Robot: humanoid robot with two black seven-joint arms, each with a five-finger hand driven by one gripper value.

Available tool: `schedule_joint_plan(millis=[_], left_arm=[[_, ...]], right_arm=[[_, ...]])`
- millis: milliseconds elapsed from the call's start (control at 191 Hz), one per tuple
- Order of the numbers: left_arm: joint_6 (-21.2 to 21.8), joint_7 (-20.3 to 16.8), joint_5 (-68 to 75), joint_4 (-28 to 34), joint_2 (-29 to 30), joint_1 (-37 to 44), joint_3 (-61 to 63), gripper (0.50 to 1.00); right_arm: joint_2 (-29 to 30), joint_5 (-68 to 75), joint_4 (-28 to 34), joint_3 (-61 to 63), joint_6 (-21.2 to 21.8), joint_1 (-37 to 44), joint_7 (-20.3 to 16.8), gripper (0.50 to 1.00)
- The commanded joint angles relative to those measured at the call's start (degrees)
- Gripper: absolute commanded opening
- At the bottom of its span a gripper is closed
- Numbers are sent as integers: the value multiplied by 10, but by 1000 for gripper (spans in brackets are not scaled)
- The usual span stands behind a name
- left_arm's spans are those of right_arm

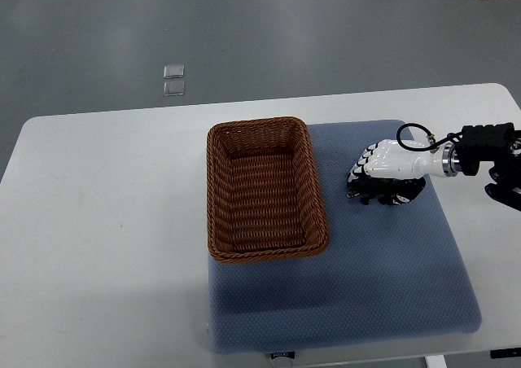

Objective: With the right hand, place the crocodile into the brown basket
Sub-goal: 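Close the right hand's fingers around the crocodile and lift it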

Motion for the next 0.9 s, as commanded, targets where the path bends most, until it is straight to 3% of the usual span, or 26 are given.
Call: schedule_joint_plan(millis=[0, 199, 377, 565, 895], left_arm=[[0, 0, 0, 0, 0, 0, 0, 1000], [0, 0, 1, 0, 0, 0, 0, 1000], [1, 0, 0, 0, 0, 0, 0, 1000], [0, 0, 1, 0, 0, 0, 0, 1000], [0, 0, 1, 0, 0, 0, 0, 1000]], right_arm=[[0, 0, -5, 0, 0, 0, 0, 731], [0, 1, -5, 1, 0, 0, 0, 719], [0, 0, -5, 0, -1, 1, 0, 676], [-1, 1, -4, 1, -13, 0, 0, 582], [-5, 3, -4, 9, -19, 3, 0, 549]])
